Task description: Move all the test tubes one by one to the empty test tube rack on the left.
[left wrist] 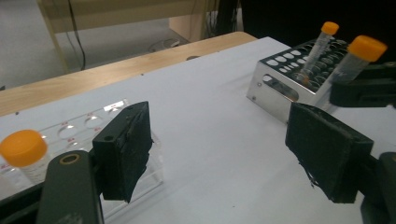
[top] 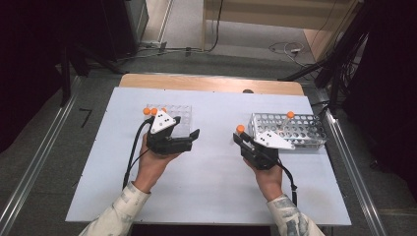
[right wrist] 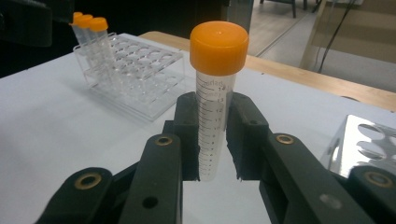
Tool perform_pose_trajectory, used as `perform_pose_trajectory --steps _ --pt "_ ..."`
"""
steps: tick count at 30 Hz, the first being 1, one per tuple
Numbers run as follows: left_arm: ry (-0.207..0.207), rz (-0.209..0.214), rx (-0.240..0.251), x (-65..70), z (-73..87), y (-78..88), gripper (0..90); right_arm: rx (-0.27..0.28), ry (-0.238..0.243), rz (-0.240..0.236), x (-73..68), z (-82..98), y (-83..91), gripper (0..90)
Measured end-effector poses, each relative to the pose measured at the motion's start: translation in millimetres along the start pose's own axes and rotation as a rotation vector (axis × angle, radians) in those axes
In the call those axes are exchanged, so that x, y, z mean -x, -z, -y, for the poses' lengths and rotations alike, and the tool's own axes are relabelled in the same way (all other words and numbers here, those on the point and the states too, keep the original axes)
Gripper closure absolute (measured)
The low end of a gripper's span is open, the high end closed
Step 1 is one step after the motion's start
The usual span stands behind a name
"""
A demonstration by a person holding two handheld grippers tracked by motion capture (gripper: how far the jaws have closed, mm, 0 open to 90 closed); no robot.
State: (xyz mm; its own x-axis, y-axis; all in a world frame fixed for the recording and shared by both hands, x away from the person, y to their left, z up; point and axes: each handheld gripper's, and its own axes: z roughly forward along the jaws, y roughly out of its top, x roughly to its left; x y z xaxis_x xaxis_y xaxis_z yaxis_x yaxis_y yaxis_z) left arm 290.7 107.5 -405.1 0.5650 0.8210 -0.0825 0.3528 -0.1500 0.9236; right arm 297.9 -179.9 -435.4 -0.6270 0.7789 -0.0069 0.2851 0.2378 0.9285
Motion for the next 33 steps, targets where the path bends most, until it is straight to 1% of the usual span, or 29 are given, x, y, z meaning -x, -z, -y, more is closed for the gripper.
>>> perform_pose_trajectory --steps 10,16,18,23,28,33 --pt "-0.029 0.048 0.003 16.5 -0.2 -1.2 23.3 -0.022 0.02 -0.043 -14.9 3.5 -10.1 72.5" --pt "-0.05 0.082 -0.008 26.2 2.6 -5.2 23.7 -0.03 0.033 -0.072 -25.0 5.3 -15.1 72.5" --pt "-0.064 0.091 -0.014 30.0 4.2 -7.5 24.1 -0.035 0.037 -0.083 -29.4 5.7 -17.5 72.5" --pt "-0.084 0.106 -0.034 37.3 9.2 -13.4 26.0 -0.055 0.052 -0.113 -39.8 8.1 -24.7 72.5" --pt "-0.096 0.118 -0.04 41.1 12.0 -16.2 28.0 -0.065 0.067 -0.142 -49.4 9.8 -30.6 72.5" --pt "-0.109 0.113 -0.024 43.7 13.3 -15.9 31.2 -0.072 0.077 -0.162 -56.2 11.1 -35.0 72.5"
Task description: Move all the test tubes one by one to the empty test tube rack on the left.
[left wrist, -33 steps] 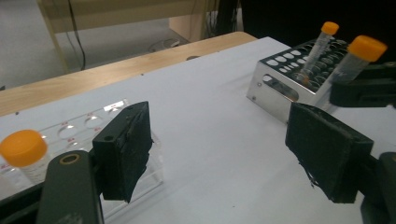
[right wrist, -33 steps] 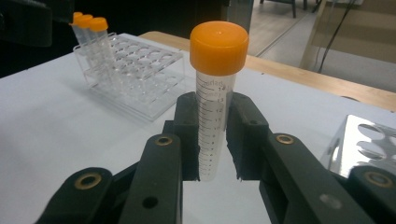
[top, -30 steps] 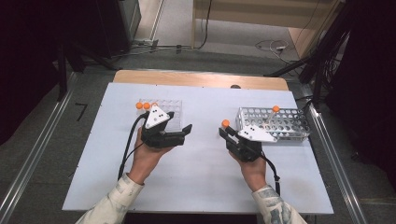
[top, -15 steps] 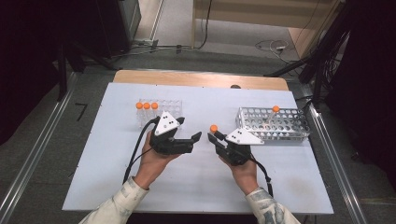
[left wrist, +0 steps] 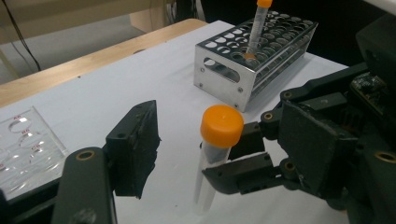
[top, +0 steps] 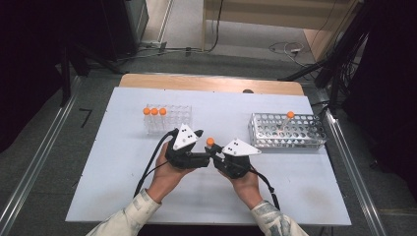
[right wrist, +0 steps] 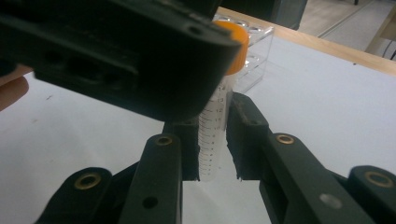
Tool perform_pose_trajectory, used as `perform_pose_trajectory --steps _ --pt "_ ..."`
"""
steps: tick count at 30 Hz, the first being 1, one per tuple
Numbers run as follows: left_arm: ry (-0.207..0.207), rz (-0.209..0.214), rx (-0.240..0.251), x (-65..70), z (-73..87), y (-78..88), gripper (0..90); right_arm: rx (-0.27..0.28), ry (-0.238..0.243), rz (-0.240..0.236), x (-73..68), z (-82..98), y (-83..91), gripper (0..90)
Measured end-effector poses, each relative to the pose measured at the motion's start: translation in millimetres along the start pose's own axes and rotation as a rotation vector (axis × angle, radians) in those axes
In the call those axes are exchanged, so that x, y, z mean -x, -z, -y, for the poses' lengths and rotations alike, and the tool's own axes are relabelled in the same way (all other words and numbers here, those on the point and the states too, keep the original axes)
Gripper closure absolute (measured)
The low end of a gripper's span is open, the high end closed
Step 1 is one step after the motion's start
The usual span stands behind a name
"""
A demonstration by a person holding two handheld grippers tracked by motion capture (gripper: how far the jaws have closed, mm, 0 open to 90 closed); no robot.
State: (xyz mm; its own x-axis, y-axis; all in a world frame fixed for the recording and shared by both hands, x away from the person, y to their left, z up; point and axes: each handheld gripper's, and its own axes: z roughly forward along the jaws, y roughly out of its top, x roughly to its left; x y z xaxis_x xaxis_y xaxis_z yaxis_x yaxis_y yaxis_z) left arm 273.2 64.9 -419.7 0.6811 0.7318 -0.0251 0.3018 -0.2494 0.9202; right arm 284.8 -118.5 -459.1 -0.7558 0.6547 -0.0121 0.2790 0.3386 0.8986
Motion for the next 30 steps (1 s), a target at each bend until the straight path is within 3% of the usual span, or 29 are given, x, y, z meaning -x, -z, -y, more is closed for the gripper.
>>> perform_pose_trajectory --steps 15,30 --pt "0.014 0.039 0.001 2.0 3.2 -3.1 47.7 -0.001 0.0 -0.016 -2.6 -0.5 -0.9 72.4" --pt "-0.005 0.004 -0.003 0.5 4.8 -2.6 68.8 -0.002 -0.007 -0.02 -2.6 -0.6 -0.6 72.3"
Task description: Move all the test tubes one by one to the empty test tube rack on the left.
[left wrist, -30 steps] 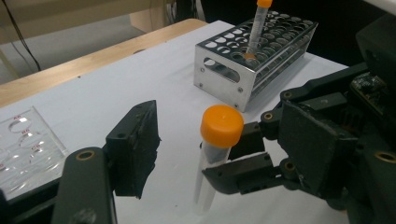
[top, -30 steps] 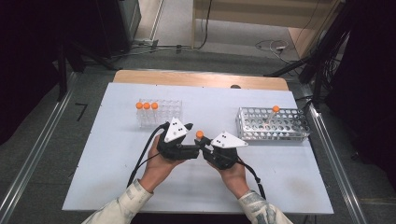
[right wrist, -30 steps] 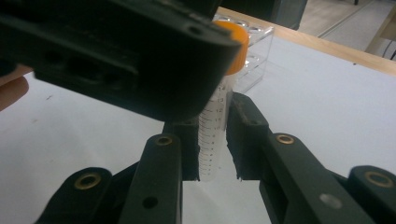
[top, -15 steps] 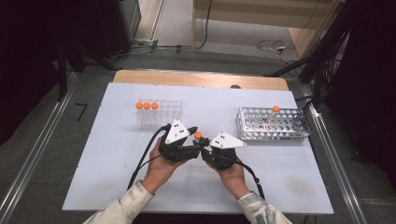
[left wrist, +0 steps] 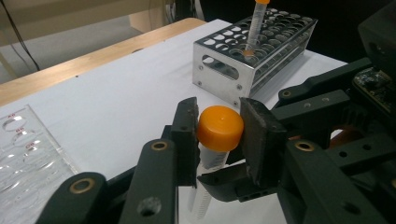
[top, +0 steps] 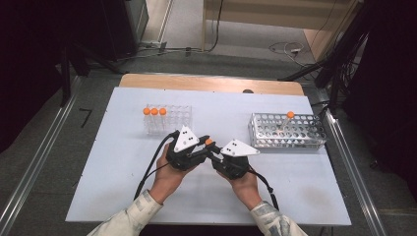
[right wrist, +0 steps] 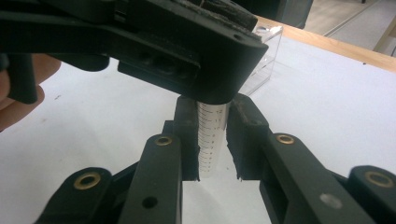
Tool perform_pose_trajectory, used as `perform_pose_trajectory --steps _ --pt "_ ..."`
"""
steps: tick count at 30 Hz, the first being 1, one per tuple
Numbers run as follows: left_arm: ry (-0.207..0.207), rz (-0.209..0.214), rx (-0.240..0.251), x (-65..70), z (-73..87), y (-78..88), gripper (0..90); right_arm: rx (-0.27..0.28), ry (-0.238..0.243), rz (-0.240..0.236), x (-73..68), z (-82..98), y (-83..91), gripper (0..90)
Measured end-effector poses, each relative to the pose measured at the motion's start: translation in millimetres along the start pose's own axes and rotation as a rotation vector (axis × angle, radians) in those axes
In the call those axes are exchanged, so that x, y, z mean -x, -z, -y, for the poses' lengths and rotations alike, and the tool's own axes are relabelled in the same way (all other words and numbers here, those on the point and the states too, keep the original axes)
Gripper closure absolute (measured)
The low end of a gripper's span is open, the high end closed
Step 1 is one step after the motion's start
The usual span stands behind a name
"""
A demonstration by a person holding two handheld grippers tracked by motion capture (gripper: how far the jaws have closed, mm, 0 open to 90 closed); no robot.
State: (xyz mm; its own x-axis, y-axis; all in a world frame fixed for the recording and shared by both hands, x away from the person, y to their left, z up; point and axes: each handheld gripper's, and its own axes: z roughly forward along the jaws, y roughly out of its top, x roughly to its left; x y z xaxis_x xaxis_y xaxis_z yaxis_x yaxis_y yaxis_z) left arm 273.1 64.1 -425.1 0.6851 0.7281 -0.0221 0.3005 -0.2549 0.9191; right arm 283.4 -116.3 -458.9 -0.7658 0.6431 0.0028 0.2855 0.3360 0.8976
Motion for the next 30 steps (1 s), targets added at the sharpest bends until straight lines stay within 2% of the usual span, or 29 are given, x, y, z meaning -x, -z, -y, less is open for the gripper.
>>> perform_pose_trajectory --steps 12,15,17,19,23,30 --pt "-0.006 -0.015 0.001 -0.3 0.2 0.5 70.6 0.001 -0.004 -0.006 -0.3 0.1 -0.2 70.3" --pt "-0.004 -0.023 0.001 -1.3 0.8 0.3 70.7 0.003 -0.009 -0.028 -0.8 -0.3 0.0 53.6" --pt "0.001 -0.028 0.002 -3.0 0.9 0.7 70.7 -0.001 -0.02 -0.025 -0.8 -0.2 -0.5 40.9" --pt "0.014 -0.034 0.011 -5.5 0.8 1.6 70.7 -0.01 -0.029 -0.024 -0.1 0.2 -0.5 34.0" --pt "0.04 -0.059 0.035 -15.5 -1.6 6.1 70.7 -0.023 -0.048 -0.024 1.4 0.0 0.0 28.7" --pt "0.102 -0.109 0.054 -42.0 -10.0 15.0 70.7 -0.029 -0.054 -0.017 4.0 1.3 1.2 28.4"
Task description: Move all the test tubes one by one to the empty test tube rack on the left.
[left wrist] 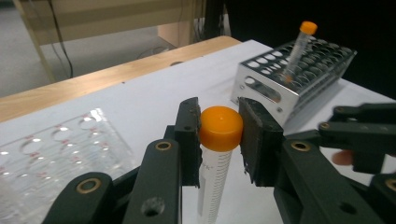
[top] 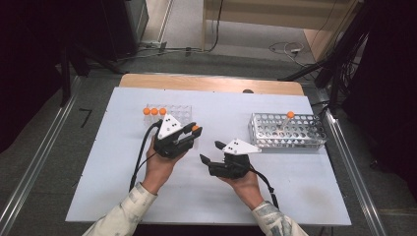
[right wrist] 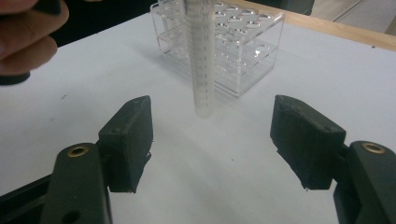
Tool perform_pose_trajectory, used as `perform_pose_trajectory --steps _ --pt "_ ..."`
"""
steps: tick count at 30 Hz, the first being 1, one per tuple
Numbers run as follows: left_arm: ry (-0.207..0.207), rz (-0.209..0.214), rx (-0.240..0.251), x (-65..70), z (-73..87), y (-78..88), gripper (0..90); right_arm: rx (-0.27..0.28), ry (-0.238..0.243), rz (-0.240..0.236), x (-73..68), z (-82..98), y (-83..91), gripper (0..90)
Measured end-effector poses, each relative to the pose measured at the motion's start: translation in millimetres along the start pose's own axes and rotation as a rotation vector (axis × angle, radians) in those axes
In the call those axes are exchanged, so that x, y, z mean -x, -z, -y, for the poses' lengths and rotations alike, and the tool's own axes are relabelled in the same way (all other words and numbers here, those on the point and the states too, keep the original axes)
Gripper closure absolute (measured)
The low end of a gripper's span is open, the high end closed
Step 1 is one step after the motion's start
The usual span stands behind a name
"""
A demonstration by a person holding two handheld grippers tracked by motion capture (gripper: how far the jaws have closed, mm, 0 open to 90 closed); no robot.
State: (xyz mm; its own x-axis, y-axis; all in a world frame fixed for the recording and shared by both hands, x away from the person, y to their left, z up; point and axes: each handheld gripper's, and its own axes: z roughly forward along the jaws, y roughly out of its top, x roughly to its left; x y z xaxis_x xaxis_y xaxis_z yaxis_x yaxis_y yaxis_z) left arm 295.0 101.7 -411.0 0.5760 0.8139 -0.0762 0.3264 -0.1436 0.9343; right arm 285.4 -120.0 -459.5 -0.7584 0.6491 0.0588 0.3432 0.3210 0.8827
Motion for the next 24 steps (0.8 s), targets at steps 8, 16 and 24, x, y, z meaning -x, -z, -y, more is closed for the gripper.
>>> perform_pose_trajectory --steps 8,16,24 --pt "0.026 -0.06 0.004 -24.3 -11.0 2.7 70.7 -0.005 -0.002 0.004 1.3 1.1 0.0 28.4" --pt "0.055 -0.091 0.007 -44.8 -17.7 5.2 70.7 -0.01 -0.012 0.003 2.1 1.7 0.1 28.6" --pt "0.062 -0.129 0.031 -60.1 -31.9 8.7 70.8 -0.007 -0.007 -0.003 1.2 1.8 0.2 29.1"
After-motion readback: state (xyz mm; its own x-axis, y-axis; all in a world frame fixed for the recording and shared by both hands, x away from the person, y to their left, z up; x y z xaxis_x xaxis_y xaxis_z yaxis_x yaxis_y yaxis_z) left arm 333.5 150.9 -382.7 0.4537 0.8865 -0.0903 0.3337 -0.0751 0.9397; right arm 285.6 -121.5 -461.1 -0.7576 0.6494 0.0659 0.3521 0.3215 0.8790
